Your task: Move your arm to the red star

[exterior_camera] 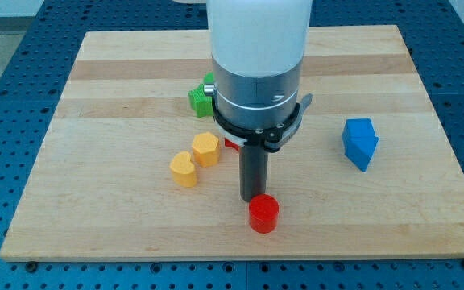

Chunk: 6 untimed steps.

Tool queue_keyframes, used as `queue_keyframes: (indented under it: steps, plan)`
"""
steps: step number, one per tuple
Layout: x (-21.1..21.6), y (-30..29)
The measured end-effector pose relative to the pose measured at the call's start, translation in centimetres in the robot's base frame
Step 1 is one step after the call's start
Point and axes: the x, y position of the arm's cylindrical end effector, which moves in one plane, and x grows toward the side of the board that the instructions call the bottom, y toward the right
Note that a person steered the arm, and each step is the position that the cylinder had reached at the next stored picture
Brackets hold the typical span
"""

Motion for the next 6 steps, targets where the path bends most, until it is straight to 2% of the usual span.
queue_keyframes:
  steps: [1,4,5,6]
  plan:
    - [-1.1,0.2]
    - [-11.3,3.8]
    - [-13.7,2.8]
    - [-13.8,0.9]
